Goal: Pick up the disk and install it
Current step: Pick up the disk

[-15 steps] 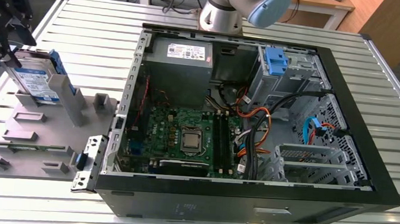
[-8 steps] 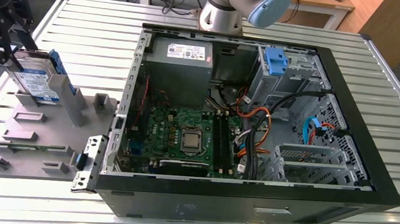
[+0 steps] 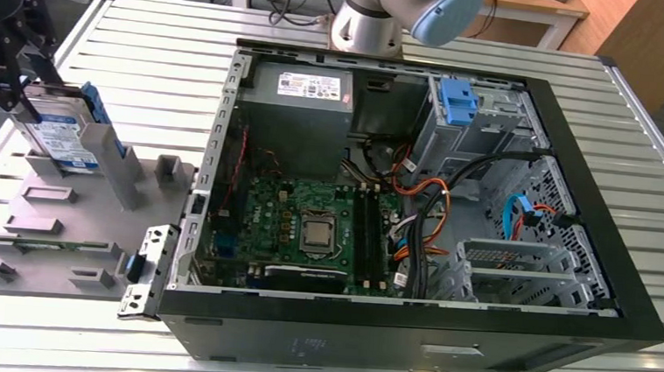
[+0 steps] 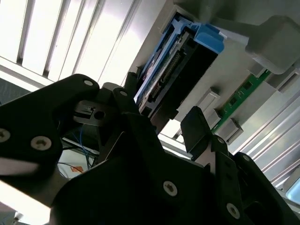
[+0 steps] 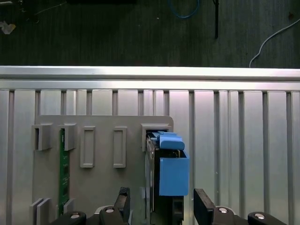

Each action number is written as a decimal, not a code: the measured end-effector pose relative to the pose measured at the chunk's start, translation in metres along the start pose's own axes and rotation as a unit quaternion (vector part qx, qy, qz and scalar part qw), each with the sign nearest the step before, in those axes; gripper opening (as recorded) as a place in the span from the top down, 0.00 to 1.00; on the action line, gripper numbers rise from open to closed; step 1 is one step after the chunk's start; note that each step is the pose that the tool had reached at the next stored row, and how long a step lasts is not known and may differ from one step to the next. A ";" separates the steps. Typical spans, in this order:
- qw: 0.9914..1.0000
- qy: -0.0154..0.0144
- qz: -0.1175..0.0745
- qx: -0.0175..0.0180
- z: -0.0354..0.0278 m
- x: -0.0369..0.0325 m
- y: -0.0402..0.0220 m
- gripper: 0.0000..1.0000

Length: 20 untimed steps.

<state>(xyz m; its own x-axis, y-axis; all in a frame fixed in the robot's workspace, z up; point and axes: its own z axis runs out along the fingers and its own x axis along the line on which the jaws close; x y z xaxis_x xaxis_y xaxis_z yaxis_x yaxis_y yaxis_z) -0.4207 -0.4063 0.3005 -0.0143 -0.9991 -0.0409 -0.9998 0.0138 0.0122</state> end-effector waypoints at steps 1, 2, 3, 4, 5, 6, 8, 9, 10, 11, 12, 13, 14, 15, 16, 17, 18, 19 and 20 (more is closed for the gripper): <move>1.000 0.000 0.000 0.000 0.0000 -0.0002 -0.0009 0.36; 1.000 0.000 0.000 0.000 0.0001 -0.0005 -0.0018 0.36; 1.000 0.000 0.000 0.000 0.0001 -0.0008 -0.0027 0.36; 1.000 0.000 0.000 0.000 0.0001 -0.0010 -0.0031 0.36; 1.000 0.000 0.000 0.000 0.0002 -0.0010 -0.0032 0.36; 1.000 0.000 0.000 0.000 0.0002 -0.0010 -0.0032 0.36; 1.000 0.000 0.000 0.000 -0.0008 -0.0011 -0.0032 0.36; 1.000 0.000 0.000 0.000 -0.0013 -0.0012 -0.0032 0.36; 1.000 0.000 0.000 0.000 -0.0012 -0.0012 -0.0032 0.36; 1.000 0.000 0.000 0.000 -0.0012 -0.0012 -0.0032 0.36; 1.000 0.000 0.000 0.000 -0.0012 -0.0012 -0.0032 0.36; 1.000 0.000 0.000 0.000 -0.0012 -0.0012 -0.0032 0.36; 1.000 0.000 0.000 0.000 -0.0013 -0.0011 -0.0032 0.36; 1.000 0.000 0.000 0.000 -0.0013 -0.0012 -0.0032 0.36; 1.000 0.000 0.000 0.000 -0.0013 -0.0012 -0.0032 0.36; 1.000 0.000 0.000 0.000 -0.0014 -0.0012 -0.0032 0.36; 1.000 0.000 0.000 0.000 -0.0013 -0.0012 -0.0032 0.36; 1.000 0.000 0.000 0.000 -0.0014 -0.0012 -0.0032 0.36; 1.000 0.000 0.000 0.000 -0.0014 -0.0012 -0.0032 0.36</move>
<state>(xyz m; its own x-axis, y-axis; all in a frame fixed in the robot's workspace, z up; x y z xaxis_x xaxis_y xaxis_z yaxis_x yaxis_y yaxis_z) -0.4175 -0.4052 0.3019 -0.0142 -0.9990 -0.0413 -0.9998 0.0137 0.0121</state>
